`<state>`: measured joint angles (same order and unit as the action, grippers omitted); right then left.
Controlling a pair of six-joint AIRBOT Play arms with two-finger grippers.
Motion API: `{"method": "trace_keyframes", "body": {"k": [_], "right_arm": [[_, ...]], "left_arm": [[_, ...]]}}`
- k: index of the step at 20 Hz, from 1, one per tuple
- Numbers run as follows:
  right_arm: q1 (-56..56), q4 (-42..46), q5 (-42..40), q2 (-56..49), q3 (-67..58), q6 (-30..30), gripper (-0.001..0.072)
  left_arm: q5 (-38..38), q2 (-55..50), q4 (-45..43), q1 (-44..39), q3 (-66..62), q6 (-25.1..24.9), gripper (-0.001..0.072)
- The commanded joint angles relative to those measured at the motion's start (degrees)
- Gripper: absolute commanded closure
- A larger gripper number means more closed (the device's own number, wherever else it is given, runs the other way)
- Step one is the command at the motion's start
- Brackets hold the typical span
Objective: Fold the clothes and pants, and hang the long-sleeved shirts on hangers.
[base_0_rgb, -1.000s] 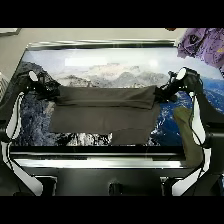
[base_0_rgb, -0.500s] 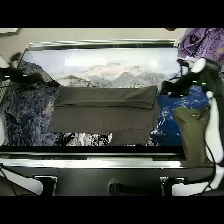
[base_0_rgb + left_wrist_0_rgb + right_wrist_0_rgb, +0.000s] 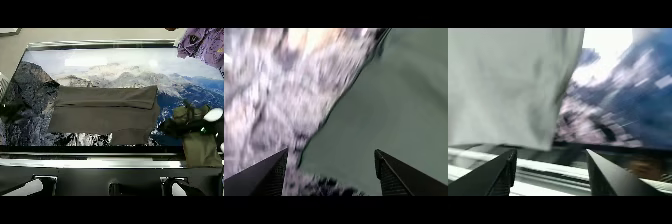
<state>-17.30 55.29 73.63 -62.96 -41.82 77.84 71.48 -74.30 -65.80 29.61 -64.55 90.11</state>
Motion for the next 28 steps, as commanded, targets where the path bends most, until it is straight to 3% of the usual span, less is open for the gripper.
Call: {"method": "trace_keyframes", "body": {"k": [1,13,19,20,21,23,25,27,28], "right_arm": [[-0.61,-11.54,-8.46,4.81,15.15,-6.23,0.0229],[-0.59,-24.39,-17.99,4.37,24.48,-14.93,0.0230],[-0.59,-31.93,-15.41,-4.20,24.48,-20.94,0.0234],[-0.59,-31.87,-14.80,-5.18,24.48,-21.14,0.0234],[-0.59,-31.87,-14.62,-5.79,24.48,-21.14,0.0236],[-0.59,-32.11,-14.64,-5.92,24.48,-21.14,0.0347],[-0.59,-32.13,-14.16,-5.90,24.48,-21.11,0.0387],[-0.61,-32.15,-13.03,-5.90,24.46,-22.23,0.0677],[-0.61,-32.15,-12.57,-5.88,24.46,-22.25,0.0681]], "left_arm": [[-4.00,5.75,3.50,2.08,13.68,-2.54,0.0101],[-4.28,5.62,3.26,2.10,15.43,-2.71,0.0101],[-2.93,5.60,3.26,2.10,15.43,-2.49,0.0095],[-2.93,5.57,3.28,2.16,15.43,-2.51,0.0084],[-2.93,5.57,3.26,2.16,15.43,-2.54,0.0013],[-2.97,5.57,3.26,2.21,15.43,-2.80,-0.0012],[-2.93,5.44,3.28,2.23,15.50,-4.48,-0.0012],[-2.89,5.46,3.32,2.43,16.52,-6.78,-0.0012],[-2.99,5.44,4.31,3.06,17.70,-8.48,-0.0012]]}}
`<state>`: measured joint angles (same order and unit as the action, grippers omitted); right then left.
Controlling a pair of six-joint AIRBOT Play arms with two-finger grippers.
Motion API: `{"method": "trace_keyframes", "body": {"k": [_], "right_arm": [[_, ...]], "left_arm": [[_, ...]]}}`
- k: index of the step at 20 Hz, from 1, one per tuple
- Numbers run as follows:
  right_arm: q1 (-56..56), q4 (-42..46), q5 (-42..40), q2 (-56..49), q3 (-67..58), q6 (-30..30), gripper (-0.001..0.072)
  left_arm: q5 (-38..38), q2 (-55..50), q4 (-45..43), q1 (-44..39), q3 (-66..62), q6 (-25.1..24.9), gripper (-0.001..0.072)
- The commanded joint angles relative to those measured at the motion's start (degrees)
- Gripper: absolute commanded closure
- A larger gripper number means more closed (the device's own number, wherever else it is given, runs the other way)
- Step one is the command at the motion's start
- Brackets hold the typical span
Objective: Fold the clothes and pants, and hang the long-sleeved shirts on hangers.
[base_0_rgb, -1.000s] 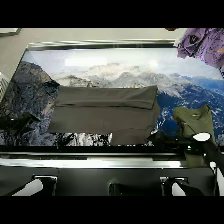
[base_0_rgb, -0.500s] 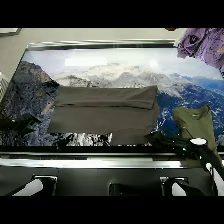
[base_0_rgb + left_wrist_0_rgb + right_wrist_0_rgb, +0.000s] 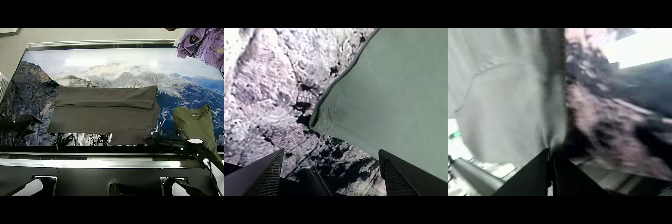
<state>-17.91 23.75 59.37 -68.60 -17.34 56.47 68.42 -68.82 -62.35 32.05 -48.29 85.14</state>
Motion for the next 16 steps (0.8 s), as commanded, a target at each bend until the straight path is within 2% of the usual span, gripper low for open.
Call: {"method": "trace_keyframes", "body": {"k": [1,5,10,12,16], "right_arm": [[0.00,-0.61,2.01,-0.20,-0.02,-0.72,0.0681],[0.00,-0.59,3.10,-0.20,-0.02,-0.13,0.0681],[0.00,-0.59,4.74,-0.20,-0.02,-0.22,0.0681],[0.00,-0.59,5.16,-0.20,-0.02,-0.37,0.0681],[0.00,-0.59,5.18,1.07,-0.02,-0.31,0.0681]], "left_arm": [[0.07,-0.04,2.36,1.62,2.75,-5.57,-0.0012],[0.07,-0.59,9.05,7.67,8.15,-13.90,-0.0011],[-1.88,-3.26,10.38,7.34,8.46,-16.22,-0.0011],[-2.80,-4.52,13.00,6.60,8.46,-18.58,-0.0011],[-6.93,-7.61,14.40,3.41,8.28,-19.21,-0.0007]]}}
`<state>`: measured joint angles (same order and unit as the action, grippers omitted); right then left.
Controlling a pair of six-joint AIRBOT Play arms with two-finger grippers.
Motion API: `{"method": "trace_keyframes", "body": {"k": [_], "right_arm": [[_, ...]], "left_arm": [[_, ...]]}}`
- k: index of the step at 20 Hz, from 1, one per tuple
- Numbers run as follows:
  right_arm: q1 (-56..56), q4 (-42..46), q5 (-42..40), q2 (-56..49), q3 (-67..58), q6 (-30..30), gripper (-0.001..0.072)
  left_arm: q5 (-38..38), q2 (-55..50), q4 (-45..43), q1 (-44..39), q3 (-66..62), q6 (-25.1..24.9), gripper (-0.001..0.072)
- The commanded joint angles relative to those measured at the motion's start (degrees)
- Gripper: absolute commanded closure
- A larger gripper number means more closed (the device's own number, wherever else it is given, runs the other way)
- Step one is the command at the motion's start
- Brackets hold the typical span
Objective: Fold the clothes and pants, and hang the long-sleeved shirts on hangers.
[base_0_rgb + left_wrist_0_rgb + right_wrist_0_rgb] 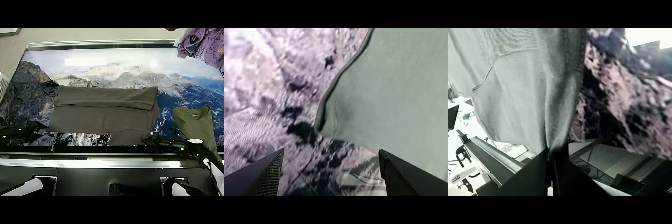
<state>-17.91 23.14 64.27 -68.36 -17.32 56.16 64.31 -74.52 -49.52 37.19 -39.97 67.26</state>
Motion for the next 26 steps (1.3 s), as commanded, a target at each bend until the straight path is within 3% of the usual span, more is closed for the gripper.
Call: {"method": "trace_keyframes", "body": {"k": [1,4,5,6,7,8,9,13,16,21,23,26], "right_arm": [[0.00,0.02,0.24,1.70,-0.04,0.17,0.0681],[0.00,0.09,-0.37,4.55,-0.04,1.64,0.0681],[0.00,0.09,-0.37,5.35,-0.04,1.77,0.0681],[0.00,0.26,-0.33,6.03,-0.04,2.16,0.0681],[0.00,0.35,-0.28,6.62,-0.04,2.43,0.0681],[0.00,0.48,-0.31,7.30,-0.04,2.93,0.0681],[0.00,0.50,-0.31,8.26,-0.04,3.32,0.0681],[0.00,2.58,0.26,15.30,-0.61,8.41,0.0682],[0.00,10.10,3.04,24.04,-2.34,17.20,0.0682],[0.00,23.34,16.37,41.94,-7.96,33.59,0.0683],[0.00,27.39,20.37,46.62,-11.02,38.27,0.0683],[0.00,29.05,20.15,44.96,-15.30,38.51,0.0683]], "left_arm": [[-3.89,-2.58,1.62,-2.67,-0.20,-1.33,-0.0001],[-5.55,-4.92,1.57,-4.98,-1.31,-1.29,0.0001],[-5.70,-6.05,1.55,-5.62,-1.88,-1.29,0.0072],[-5.77,-7.06,1.64,-5.99,-2.43,-1.20,0.0164],[-5.40,-8.00,1.73,-6.49,-2.99,-1.27,0.0324],[-4.68,-8.50,1.75,-6.78,-3.54,-1.27,0.0577],[-3.89,-8.59,1.77,-6.86,-4.07,-1.05,0.0690],[0.15,-4.48,1.55,-6.91,-6.78,4.61,0.0693],[1.57,4.42,-1.81,-6.93,-6.84,11.56,0.0693],[9.09,21.33,-12.31,-6.93,-6.82,21.99,0.0693],[10.51,25.88,-13.07,-6.93,-6.82,22.34,0.0693],[9.09,27.02,-12.90,-7.23,-6.84,22.29,0.0693]]}}
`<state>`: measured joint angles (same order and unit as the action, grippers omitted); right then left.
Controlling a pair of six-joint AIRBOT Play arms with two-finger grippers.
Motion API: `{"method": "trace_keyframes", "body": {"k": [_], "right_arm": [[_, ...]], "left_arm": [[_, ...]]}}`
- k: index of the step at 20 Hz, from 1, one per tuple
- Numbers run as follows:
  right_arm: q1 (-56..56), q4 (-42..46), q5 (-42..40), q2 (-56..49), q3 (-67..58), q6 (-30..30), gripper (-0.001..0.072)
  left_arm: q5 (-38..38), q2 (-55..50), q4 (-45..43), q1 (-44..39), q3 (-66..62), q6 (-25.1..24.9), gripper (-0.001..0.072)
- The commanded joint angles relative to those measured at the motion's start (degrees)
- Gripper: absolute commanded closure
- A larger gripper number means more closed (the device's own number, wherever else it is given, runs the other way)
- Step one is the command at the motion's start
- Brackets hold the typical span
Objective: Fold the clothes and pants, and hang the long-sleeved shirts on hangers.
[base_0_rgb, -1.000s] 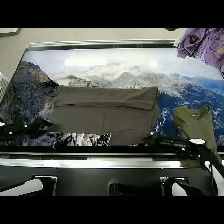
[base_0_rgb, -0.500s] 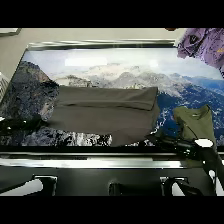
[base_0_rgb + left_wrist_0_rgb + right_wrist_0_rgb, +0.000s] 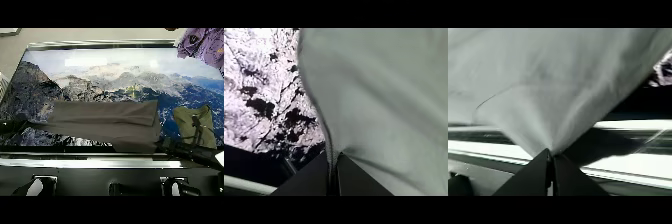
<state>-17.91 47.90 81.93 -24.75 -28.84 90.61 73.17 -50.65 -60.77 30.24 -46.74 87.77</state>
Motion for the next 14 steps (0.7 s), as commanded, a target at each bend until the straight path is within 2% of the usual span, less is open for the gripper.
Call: {"method": "trace_keyframes", "body": {"k": [1,6,9,14], "right_arm": [[0.00,3.82,1.42,-1.11,-4.79,2.67,0.0683],[0.02,1.16,-7.13,-21.40,-12.50,-8.50,0.0683],[0.02,-0.94,-10.69,-34.75,-20.15,-13.53,0.0683],[1.88,-1.70,-16.11,-51.89,-31.93,-16.61,0.0682]], "left_arm": [[-1.27,2.54,-1.64,-1.09,-0.09,1.70,0.0693],[-14.25,-5.70,-1.66,-8.52,-0.96,-0.50,0.0693],[-18.95,-13.09,-1.66,-12.39,-4.26,-0.76,0.0693],[-22.51,-25.88,-1.88,-16.55,-12.85,-0.76,0.0693]]}}
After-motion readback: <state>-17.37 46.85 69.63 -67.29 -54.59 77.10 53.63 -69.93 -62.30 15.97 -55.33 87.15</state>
